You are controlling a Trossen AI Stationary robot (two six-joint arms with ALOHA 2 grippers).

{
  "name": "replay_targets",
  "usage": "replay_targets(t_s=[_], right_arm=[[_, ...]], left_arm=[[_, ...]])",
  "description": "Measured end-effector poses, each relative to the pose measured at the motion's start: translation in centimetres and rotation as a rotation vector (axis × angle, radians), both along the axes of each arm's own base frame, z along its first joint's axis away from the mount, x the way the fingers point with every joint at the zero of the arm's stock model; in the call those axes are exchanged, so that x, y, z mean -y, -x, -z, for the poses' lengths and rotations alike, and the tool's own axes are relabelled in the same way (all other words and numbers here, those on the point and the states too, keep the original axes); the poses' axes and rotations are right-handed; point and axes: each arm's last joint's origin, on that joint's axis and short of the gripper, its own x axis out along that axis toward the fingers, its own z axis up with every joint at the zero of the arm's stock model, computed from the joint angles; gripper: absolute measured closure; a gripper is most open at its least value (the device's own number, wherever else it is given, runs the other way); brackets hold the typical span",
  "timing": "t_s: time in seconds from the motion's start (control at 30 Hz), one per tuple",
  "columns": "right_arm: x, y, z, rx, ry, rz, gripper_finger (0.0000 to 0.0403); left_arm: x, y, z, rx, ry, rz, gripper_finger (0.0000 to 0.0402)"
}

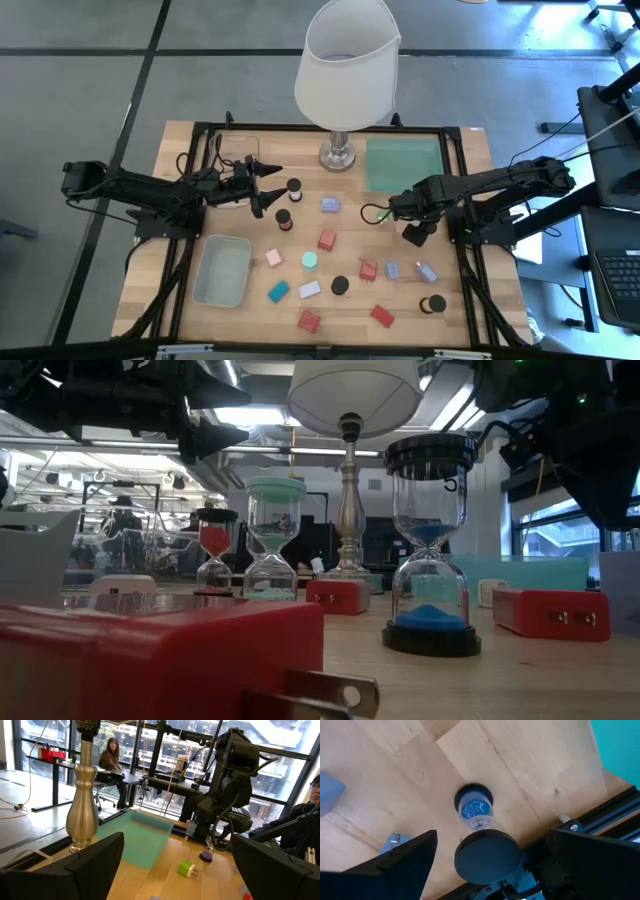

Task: Pick & Place Office items
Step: Put the violet hourglass into the green bin

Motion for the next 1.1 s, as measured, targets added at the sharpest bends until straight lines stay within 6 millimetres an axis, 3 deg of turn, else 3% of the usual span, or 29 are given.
replay_targets(t_s=[0.3,0.63,0.93,1.1], right_arm=[[0.0,0.0,0.1,-0.001,0.002,0.007,0.0021],[-0.3,1.6,2.4,-0.105,-0.028,0.016,0.0021],[-0.3,1.2,2.5,-0.062,-0.039,-0.03,0.0021],[-0.3,1.2,2.5,-0.059,-0.042,-0.033,0.0047]], left_arm=[[0.0,0.0,0.0,0.0,0.0,0.0,0.0038],[0.0,0.0,0.0,-0.001,0.0,-0.001,0.0038],[0.0,0.0,0.0,-0.002,-0.002,-0.001,0.0038],[0.0,0.0,0.0,-0.002,-0.002,-0.001,0.0038]])
